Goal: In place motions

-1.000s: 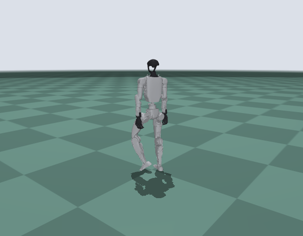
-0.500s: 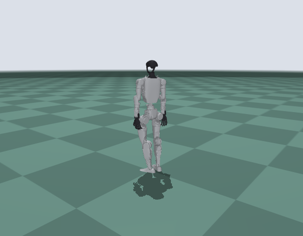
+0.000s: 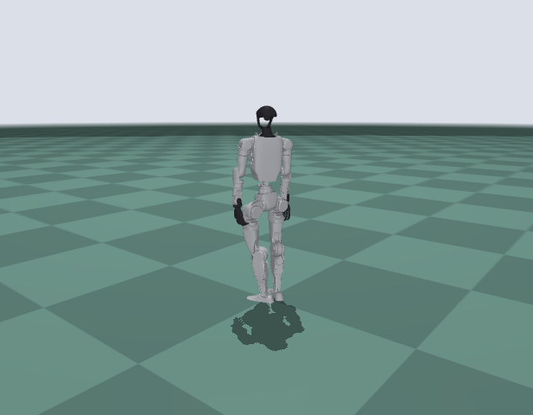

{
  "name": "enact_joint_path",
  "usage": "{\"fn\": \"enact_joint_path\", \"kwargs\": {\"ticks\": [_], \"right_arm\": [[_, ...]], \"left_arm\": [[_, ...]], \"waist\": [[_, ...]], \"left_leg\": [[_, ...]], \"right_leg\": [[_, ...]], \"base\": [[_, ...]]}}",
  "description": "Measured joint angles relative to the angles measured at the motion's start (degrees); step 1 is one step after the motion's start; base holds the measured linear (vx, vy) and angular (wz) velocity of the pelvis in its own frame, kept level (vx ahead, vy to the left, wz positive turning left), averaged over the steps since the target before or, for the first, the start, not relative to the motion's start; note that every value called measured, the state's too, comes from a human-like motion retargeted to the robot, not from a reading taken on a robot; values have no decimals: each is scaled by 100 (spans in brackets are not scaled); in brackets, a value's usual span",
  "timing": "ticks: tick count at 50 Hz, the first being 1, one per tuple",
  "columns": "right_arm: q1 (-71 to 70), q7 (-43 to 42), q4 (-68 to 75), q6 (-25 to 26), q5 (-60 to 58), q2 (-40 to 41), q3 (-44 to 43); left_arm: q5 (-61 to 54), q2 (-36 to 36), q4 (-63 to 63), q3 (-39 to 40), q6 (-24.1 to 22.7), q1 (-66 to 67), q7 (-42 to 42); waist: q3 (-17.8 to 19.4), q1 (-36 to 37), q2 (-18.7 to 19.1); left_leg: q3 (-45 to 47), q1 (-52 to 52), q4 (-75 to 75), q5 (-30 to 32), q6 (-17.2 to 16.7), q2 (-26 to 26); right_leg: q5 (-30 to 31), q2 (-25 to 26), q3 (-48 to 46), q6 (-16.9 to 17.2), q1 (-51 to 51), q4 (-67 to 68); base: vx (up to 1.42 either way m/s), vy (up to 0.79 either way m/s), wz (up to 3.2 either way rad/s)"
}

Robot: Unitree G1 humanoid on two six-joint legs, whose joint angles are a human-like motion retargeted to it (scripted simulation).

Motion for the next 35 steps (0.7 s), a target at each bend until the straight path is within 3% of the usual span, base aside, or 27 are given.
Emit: {"fn": "enact_joint_path", "kwargs": {"ticks": [7, 22, 35], "right_arm": [[35, 382, -411, -151, 221, 2, -41], [272, -165, 863, 167, -135, -324, -213], [311, 32, 759, 247, -229, -303, -285]], "left_arm": [[239, -51, -2, -114, -20, 426, 240], [116, -43, -1, -2, -45, 492, 229], [88, -110, -103, -85, -39, 369, 77]], "waist": [[1, 35, -43], [-42, 200, -181], [-75, 53, -131]], "left_leg": [[-21, 56, 9, 18, -15, -9], [-333, 27, 50, 97, -20, -105], [-360, 2, 66, 135, -21, -101]], "right_leg": [[-13, -12, -55, -3, 85, -29], [-89, -104, -437, 46, 258, -113], [-64, -60, -503, 8, 235, -137]], "base": [[0, 0, 3], [1, 0, 26], [-1, 0, 1]]}}
